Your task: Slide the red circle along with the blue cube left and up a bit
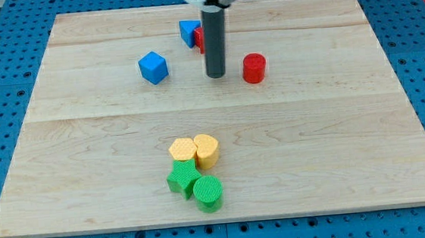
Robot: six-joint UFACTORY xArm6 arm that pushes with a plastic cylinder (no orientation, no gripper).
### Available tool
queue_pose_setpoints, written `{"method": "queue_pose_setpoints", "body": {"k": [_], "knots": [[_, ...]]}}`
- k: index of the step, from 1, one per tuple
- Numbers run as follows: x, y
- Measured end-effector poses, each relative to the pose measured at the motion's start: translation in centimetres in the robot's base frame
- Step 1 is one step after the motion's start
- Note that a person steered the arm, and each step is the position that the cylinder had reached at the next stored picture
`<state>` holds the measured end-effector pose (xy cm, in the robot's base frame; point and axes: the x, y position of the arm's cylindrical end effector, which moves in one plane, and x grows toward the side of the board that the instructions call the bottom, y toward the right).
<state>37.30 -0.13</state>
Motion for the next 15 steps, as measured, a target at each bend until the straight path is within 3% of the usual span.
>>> {"method": "queue_pose_setpoints", "body": {"k": [1, 3, 4, 5, 8, 9, 10, 11, 12, 14, 15], "knots": [[1.7, 1.0], [3.4, 11.4], [2.2, 14.7], [0.2, 14.2], [-1.0, -3.7], [-1.0, -5.7], [0.0, -3.3], [4.0, -3.5], [4.6, -8.2], [-2.5, -9.3], [-3.6, -8.9]]}}
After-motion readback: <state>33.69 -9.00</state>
